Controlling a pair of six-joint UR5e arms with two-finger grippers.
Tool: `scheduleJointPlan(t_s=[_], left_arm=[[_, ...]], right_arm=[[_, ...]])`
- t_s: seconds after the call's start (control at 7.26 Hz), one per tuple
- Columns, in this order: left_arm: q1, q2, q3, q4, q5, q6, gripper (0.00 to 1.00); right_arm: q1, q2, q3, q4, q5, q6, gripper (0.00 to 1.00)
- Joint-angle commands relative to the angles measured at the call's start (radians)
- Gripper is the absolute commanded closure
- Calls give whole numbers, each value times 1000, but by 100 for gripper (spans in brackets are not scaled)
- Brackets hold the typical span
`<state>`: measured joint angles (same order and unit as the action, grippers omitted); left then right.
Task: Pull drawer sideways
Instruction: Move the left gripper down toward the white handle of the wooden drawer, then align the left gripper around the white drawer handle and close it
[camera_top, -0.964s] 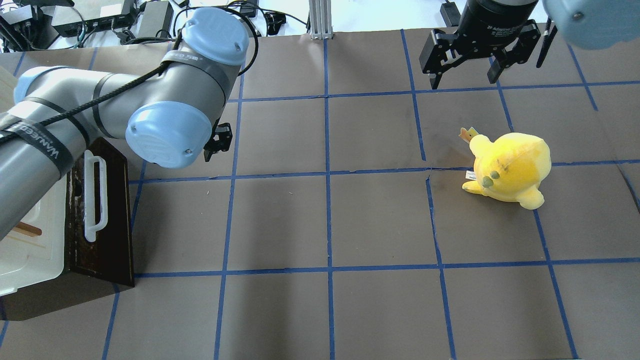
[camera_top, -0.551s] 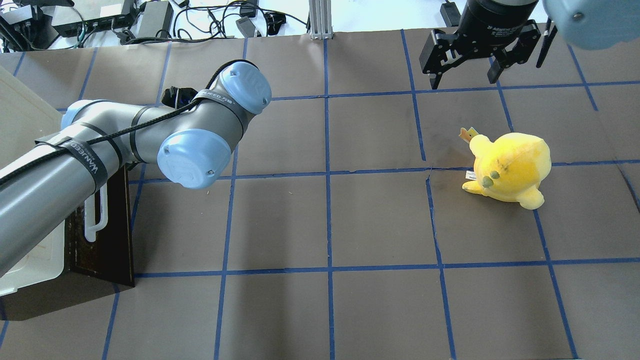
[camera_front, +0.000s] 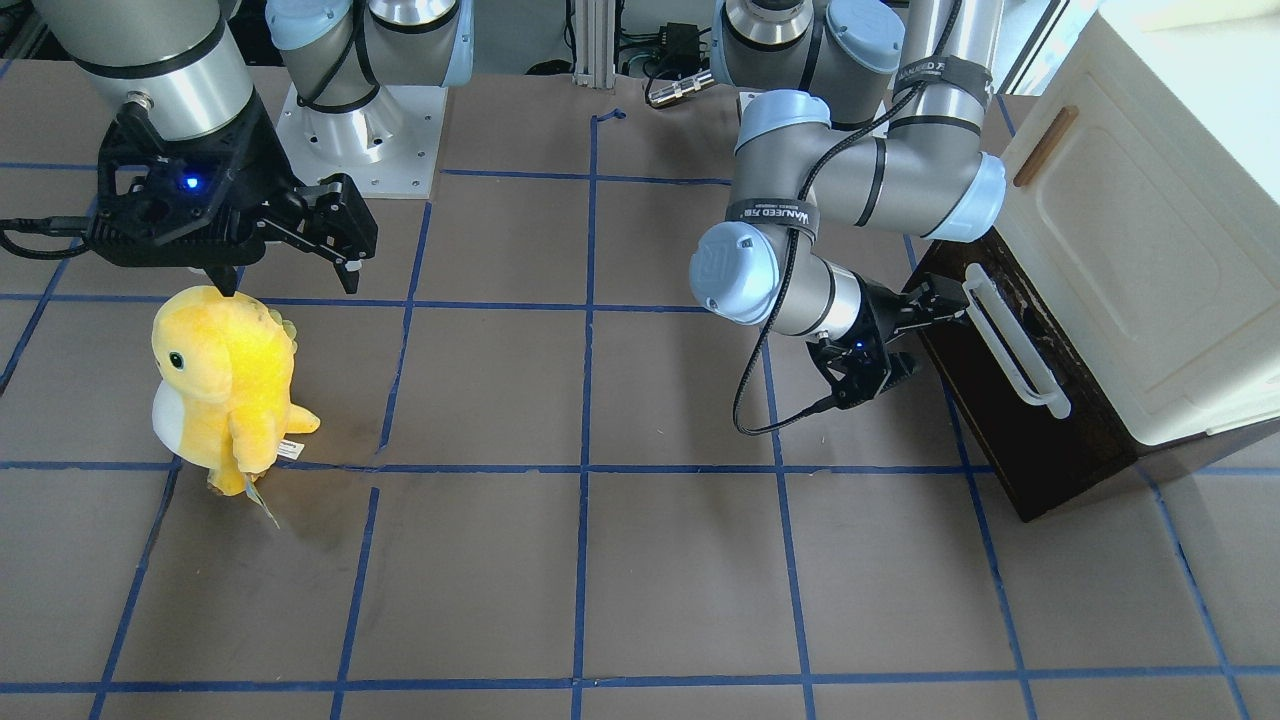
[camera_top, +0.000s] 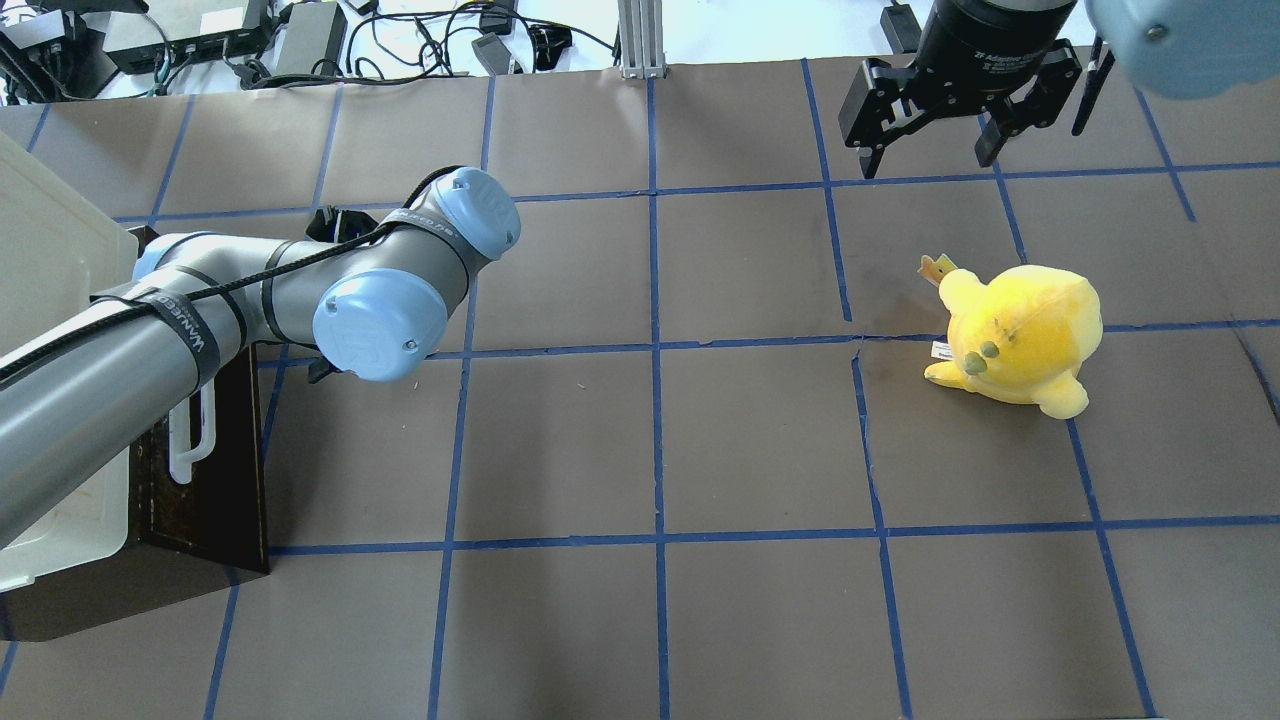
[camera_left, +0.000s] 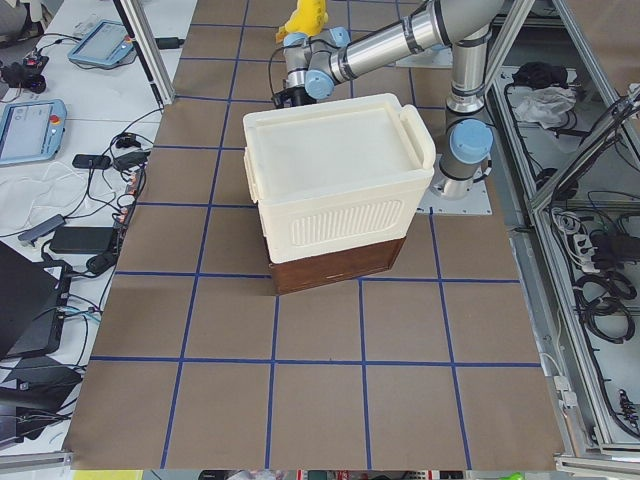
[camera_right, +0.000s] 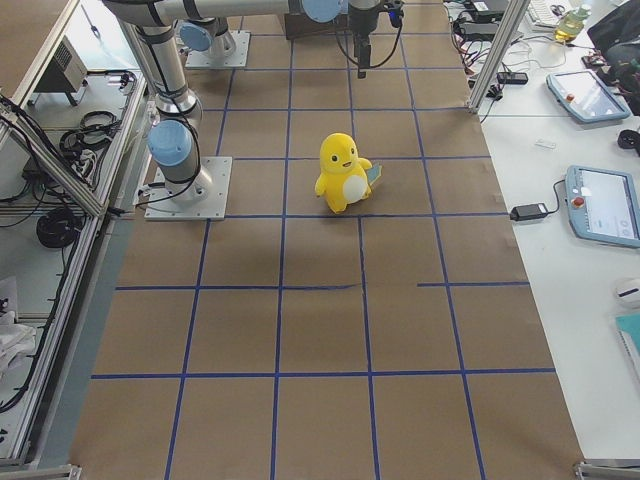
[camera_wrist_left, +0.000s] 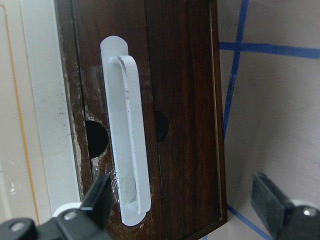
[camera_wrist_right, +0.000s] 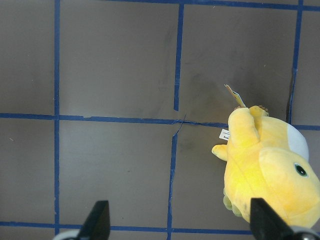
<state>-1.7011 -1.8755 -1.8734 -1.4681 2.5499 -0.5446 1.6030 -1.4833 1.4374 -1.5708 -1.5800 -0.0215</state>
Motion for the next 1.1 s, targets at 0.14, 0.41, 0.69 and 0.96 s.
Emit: scheduleJointPlan(t_s=[0.14,0.41,0.69,0.96], left_arm=[[24,-48,-7,-4,151,0,0],[31,-73,-27,-3,197,-6,10],[35,-79,-44,-1,202,-5,10],[46,-82,-49,-1,204,-3,10]], right_arm=[[0,0,0,0,0,0,0],[0,0,0,0,0,0,0],[0,0,0,0,0,0,0],[0,0,0,0,0,0,0]])
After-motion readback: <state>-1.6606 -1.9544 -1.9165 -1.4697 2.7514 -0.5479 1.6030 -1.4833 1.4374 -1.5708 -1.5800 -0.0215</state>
